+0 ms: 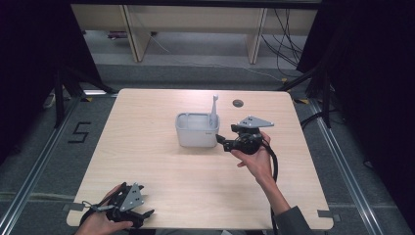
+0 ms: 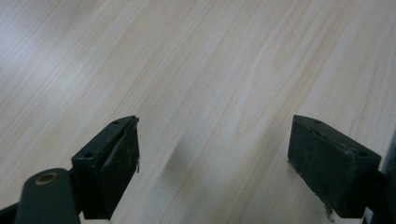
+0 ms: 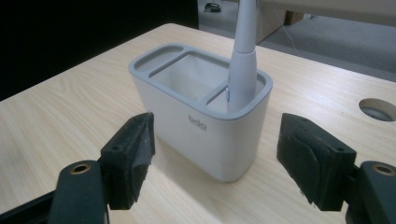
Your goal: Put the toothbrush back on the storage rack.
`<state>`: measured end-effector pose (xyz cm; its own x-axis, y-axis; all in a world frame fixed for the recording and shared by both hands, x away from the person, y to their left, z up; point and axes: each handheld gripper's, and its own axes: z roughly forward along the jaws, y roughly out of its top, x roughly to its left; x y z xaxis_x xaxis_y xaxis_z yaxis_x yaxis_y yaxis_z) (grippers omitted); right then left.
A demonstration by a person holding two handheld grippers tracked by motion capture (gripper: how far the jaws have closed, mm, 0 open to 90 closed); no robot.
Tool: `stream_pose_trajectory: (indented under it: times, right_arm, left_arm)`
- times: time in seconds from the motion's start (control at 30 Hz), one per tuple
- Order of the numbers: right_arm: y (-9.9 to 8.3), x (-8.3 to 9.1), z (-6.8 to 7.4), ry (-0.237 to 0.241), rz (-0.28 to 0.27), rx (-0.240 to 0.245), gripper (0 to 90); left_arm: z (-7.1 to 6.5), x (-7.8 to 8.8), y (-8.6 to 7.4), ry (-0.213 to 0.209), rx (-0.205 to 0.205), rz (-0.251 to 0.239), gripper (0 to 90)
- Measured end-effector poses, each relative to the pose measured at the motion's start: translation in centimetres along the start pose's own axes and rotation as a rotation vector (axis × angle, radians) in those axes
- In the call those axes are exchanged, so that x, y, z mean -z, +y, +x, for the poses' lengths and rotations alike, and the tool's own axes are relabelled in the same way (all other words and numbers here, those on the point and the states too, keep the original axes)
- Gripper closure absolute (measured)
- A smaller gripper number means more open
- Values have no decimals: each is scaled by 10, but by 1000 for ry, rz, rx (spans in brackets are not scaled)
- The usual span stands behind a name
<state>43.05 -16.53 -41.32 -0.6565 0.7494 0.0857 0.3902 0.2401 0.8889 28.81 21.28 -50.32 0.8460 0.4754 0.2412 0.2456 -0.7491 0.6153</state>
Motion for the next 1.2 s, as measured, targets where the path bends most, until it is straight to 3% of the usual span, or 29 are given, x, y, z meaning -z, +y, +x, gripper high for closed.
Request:
stream_pose_trajectory:
  times: [0.17, 0.23, 0.27, 0.63, 0.67, 0.7, 0.77, 0.8, 0.83, 0.9, 0.93, 0.97, 1.07, 1.1, 1.2]
  right_arm:
    - [-7, 7, 5, 16, -7, 12, 281]
    - [-9, 10, 8, 14, 3, -8, 278]
    - [-10, 11, 7, 15, -3, 24, 276]
    - [-24, 25, 11, 23, 20, 9, 273]
    - [-25, 26, 11, 20, 22, 4, 273]
    - [-26, 27, 9, 23, 15, 14, 273]
    - [-29, 29, 8, 12, 10, 22, 272]
    - [-30, 30, 10, 18, 19, -2, 272]
    - [-32, 30, 9, 12, 10, 12, 271]
    - [-34, 33, 11, 21, 25, -11, 272]
    - [-36, 32, 9, 22, 10, 8, 271]
    - [-37, 35, 11, 22, 24, -10, 271]
    - [-43, 36, 10, 23, 21, 2, 269]
    - [-45, 38, 12, 26, 40, -24, 267]
    - [-49, 38, 12, 35, 26, -3, 265]
  left_arm:
    - [0, 0, 0, 2, 2, 6, 163]
    - [0, 0, 0, 1, 0, 9, 163]
    - [0, 0, 0, 0, 2, 6, 163]
    - [0, 0, 0, 1, 2, -2, 163]
    - [2, 2, 1, -29, -4, 27, 163]
    - [0, 1, 0, 15, -2, 8, 163]
    - [0, 0, 0, 3, 2, 6, 163]
    - [0, 0, 0, 1, 2, 3, 163]
    - [0, 1, 0, 1, -2, 8, 163]
    - [0, 0, 0, 3, 1, 5, 163]
    - [0, 0, 0, -5, 0, 2, 163]
    - [0, 0, 0, 0, 0, -2, 164]
    - [0, 0, 0, -1, -1, -1, 163]
    - [0, 0, 0, -1, -1, 0, 163]
    - [0, 1, 0, 0, 1, 0, 163]
